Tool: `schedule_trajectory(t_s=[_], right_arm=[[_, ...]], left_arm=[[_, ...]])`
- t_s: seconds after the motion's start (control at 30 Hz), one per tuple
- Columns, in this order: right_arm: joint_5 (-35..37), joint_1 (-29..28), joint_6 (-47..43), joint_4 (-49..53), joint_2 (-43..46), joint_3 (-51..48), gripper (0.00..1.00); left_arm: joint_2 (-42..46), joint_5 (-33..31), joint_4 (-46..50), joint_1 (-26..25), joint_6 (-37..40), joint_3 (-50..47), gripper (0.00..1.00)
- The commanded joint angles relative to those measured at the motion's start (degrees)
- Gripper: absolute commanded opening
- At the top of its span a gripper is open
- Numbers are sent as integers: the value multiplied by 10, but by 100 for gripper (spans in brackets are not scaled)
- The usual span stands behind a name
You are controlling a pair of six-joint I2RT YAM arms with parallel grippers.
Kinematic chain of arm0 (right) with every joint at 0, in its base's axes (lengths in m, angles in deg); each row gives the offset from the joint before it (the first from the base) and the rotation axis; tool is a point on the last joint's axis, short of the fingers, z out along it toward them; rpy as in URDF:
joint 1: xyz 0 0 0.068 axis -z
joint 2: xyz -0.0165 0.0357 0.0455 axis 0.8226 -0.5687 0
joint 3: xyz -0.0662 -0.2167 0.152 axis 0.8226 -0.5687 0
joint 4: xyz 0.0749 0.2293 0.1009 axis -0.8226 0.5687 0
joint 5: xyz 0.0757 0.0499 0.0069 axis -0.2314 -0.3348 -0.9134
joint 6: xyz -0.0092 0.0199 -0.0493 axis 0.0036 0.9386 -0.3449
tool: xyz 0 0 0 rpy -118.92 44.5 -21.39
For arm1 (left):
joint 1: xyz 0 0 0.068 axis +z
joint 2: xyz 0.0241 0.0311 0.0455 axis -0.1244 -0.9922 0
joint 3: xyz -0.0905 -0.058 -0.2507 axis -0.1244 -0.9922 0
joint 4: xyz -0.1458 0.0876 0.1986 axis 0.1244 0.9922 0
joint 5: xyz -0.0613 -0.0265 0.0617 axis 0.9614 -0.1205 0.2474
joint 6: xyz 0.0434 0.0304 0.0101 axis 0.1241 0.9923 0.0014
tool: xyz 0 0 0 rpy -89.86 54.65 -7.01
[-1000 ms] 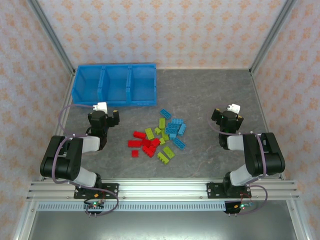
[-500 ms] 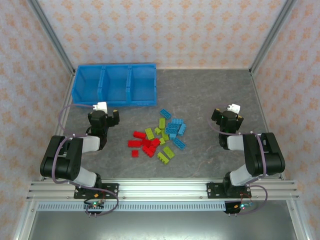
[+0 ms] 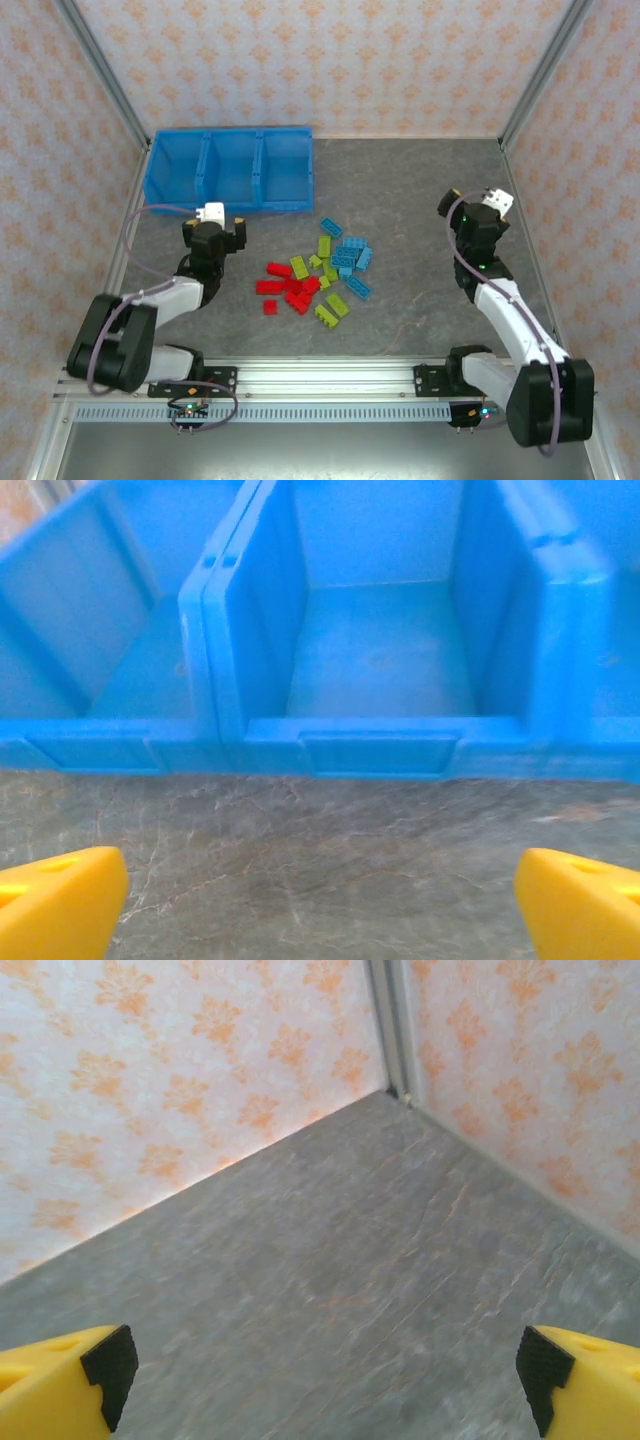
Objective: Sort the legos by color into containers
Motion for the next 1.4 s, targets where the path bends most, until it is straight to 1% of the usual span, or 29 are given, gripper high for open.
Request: schedule_trajectory(t_s=[0.0, 0.03, 0.1, 0.13, 0.2, 0.27, 0.33, 0.4, 0.47, 0.57, 0.63, 0.67, 0.73, 0.8, 0.93, 1.1, 1.23, 1.37], right_arm=[[-129, -51, 126, 247, -10, 59, 99], [-136, -78, 130, 280, -20, 74, 99], [-149, -144, 124, 326, -44, 97, 99], [-156, -166, 121, 342, -56, 107, 99], [-176, -219, 117, 374, -82, 128, 99], [-197, -256, 114, 389, -102, 141, 99], [-213, -290, 114, 397, -124, 155, 99], [-223, -324, 114, 400, -141, 168, 99], [-222, -346, 119, 397, -152, 173, 99], [-224, -359, 128, 398, -162, 176, 99], [-220, -361, 132, 398, -159, 174, 99], [-218, -361, 135, 397, -157, 171, 99], [-215, -361, 138, 394, -153, 169, 99], [-214, -361, 137, 392, -154, 171, 100], [-215, -362, 138, 393, -167, 181, 99], [-210, -365, 145, 394, -166, 177, 100], [-204, -365, 147, 396, -160, 174, 99], [-204, -365, 146, 400, -160, 176, 99]], left_arm=[[91, -54, 209, -33, -71, 89, 100], [103, -43, 263, -36, -108, 115, 100], [115, 7, 374, -48, -187, 176, 100], [111, 25, 429, -55, -215, 201, 100], [89, 49, 530, -87, -265, 256, 100], [62, 53, 591, -128, -288, 289, 100], [38, 65, 622, -168, -309, 300, 100], [23, 91, 630, -191, -347, 292, 97], [20, 117, 615, -209, -389, 260, 93], [24, 132, 603, -219, -432, 202, 86], [30, 133, 605, -220, -445, 172, 82], [33, 133, 602, -223, -447, 158, 81], [33, 134, 600, -224, -440, 140, 81], [19, 148, 595, -224, -417, 138, 81], [-42, 176, 591, -224, -388, 161, 81], [-94, 170, 575, -224, -374, 177, 84], [-121, 184, 550, -224, -368, 176, 86], [-134, 163, 547, -224, -369, 173, 87]])
